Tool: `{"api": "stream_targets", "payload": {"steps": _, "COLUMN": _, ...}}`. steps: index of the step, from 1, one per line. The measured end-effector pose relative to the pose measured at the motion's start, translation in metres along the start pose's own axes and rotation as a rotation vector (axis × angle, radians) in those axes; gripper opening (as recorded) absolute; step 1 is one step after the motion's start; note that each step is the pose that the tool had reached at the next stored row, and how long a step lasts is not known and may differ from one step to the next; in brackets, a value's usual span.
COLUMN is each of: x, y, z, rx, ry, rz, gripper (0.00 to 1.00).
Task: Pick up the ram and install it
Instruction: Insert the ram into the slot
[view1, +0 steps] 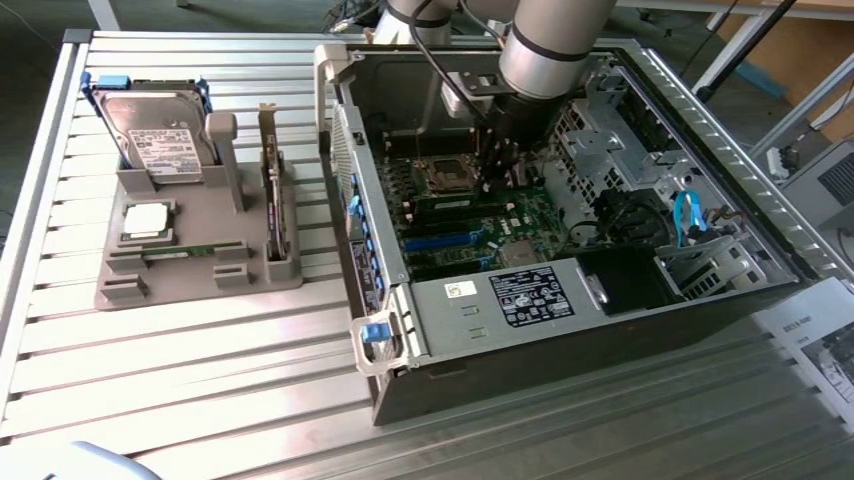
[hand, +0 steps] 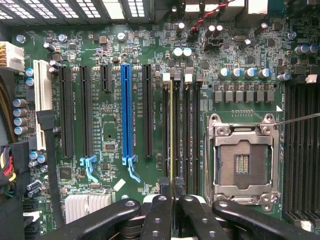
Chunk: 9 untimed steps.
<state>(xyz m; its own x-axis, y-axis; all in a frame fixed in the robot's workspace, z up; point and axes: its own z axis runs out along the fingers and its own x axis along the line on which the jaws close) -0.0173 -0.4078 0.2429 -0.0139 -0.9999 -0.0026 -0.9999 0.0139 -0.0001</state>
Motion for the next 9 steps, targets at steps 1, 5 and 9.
{"api": "stream_targets", "payload": {"steps": 1, "x": 0.0000, "y": 0.0000, "z": 0.0001, "rx": 0.0000, "ry": 0.0000, "rz": 0.000, "gripper": 0.12}}
{"api": "stream_targets", "payload": {"steps": 5, "x": 0.0000, "y": 0.0001, "z": 0.0014, "rx": 0.0000, "ry": 0.0001, "rz": 0.000, "gripper": 0.12}}
{"api": "stream_targets", "payload": {"steps": 9, "x": 0.0000, "y": 0.0001, "z": 0.0015, "rx": 0.0000, "ry": 0.0001, "rz": 0.000, "gripper": 0.12}}
